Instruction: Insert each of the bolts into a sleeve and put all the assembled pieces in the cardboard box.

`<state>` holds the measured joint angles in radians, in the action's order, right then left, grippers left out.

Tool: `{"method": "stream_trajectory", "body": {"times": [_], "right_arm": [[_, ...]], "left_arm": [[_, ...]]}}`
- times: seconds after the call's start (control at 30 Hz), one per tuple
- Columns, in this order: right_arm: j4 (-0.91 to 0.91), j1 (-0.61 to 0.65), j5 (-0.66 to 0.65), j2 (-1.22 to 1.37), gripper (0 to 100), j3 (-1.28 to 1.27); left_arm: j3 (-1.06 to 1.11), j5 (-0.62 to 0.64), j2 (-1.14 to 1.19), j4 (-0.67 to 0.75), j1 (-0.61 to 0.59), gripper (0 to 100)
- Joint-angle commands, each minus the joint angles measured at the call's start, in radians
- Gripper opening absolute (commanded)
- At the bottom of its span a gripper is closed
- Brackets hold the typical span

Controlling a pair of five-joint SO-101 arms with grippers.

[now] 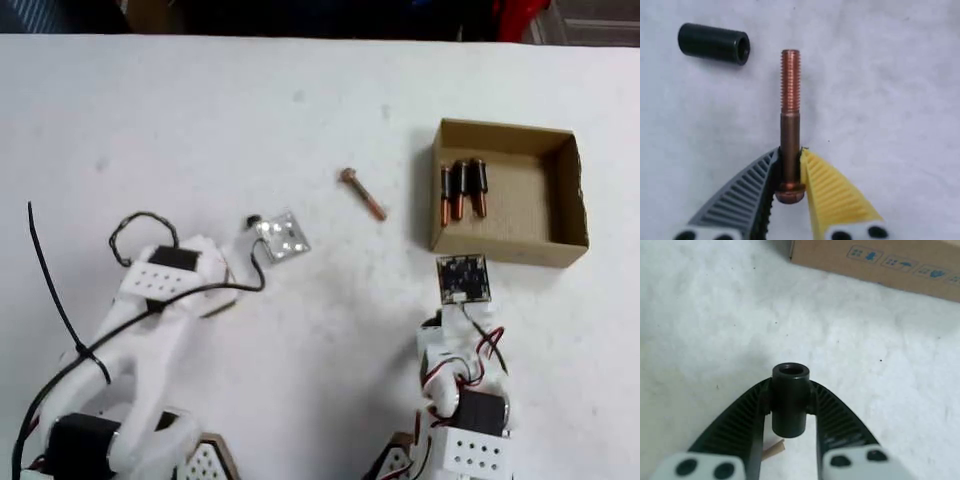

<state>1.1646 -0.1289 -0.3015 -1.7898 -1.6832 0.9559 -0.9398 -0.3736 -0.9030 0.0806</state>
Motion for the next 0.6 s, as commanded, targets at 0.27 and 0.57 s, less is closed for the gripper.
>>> {"method": "stream_trajectory", "body": {"times": [0.27,0.57], "right_arm": [[0.005,-0.008,-0.002,-0.004,1.7,-0.008],[0.005,-0.008,-0.002,-0.004,1.7,-0.008]], "left_arm": [[-0.048,-0.18,-0.001,0.025,0.008,5],[-0.048,-0.181,-0.001,0.026,0.01,16]]}}
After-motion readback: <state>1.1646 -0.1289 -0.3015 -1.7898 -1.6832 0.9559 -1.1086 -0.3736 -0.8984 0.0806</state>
